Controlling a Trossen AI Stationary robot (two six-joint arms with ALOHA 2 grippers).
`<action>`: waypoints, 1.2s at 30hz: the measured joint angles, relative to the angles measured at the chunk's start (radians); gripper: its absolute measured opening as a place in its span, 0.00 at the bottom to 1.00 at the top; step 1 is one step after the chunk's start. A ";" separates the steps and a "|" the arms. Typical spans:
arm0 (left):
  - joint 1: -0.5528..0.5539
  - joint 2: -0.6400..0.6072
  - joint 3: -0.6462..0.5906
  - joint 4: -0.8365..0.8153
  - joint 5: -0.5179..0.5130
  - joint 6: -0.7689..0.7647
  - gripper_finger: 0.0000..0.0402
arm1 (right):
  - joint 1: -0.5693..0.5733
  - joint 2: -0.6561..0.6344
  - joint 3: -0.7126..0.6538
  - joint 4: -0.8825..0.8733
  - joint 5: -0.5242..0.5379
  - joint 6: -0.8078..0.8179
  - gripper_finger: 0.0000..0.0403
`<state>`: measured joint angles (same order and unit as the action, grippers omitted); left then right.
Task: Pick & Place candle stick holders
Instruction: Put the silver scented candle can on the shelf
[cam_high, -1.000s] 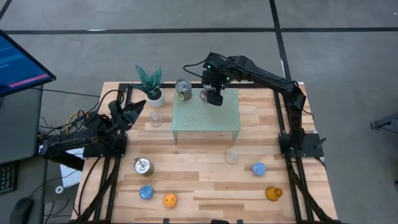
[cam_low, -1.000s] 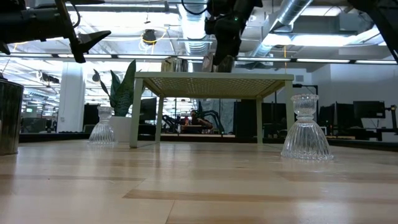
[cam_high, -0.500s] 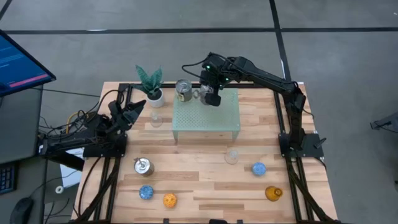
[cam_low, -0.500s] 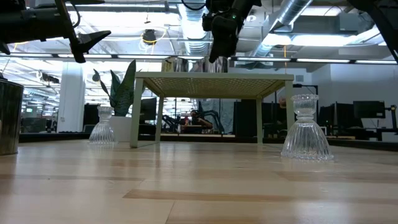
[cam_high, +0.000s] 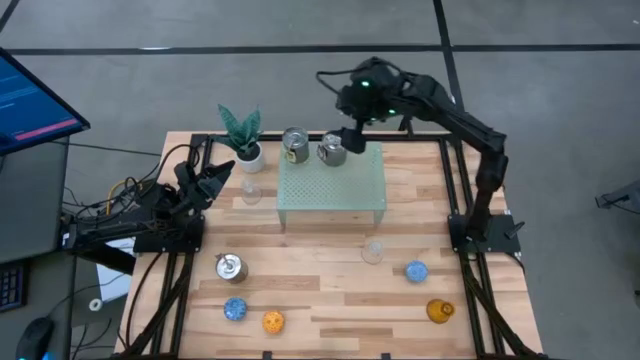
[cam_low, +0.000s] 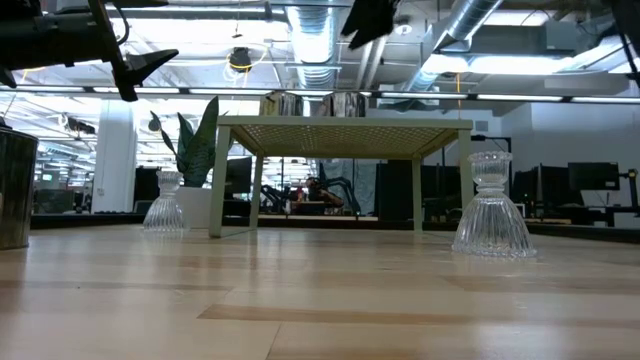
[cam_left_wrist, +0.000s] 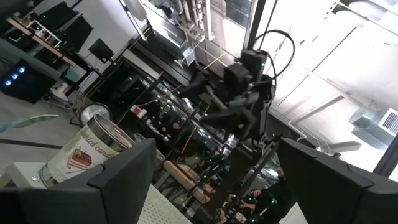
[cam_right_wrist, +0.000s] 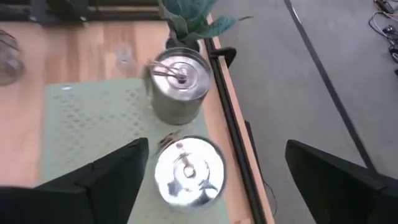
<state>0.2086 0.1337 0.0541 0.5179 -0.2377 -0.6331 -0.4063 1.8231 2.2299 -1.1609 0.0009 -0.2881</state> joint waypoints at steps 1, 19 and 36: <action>0.000 0.000 0.000 0.000 0.000 0.000 0.84 | 0.011 -0.022 0.000 -0.014 0.000 0.001 0.88; 0.000 0.000 0.000 0.000 0.000 0.000 0.84 | 0.642 -0.526 -0.216 -0.033 0.213 0.292 0.39; 0.000 0.000 0.000 0.006 -0.005 0.000 0.84 | 1.180 -0.958 -0.618 0.040 0.680 0.514 0.16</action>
<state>0.2089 0.1339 0.0542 0.5238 -0.2426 -0.6327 0.7740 0.8648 1.6114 -1.1211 0.6809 0.2258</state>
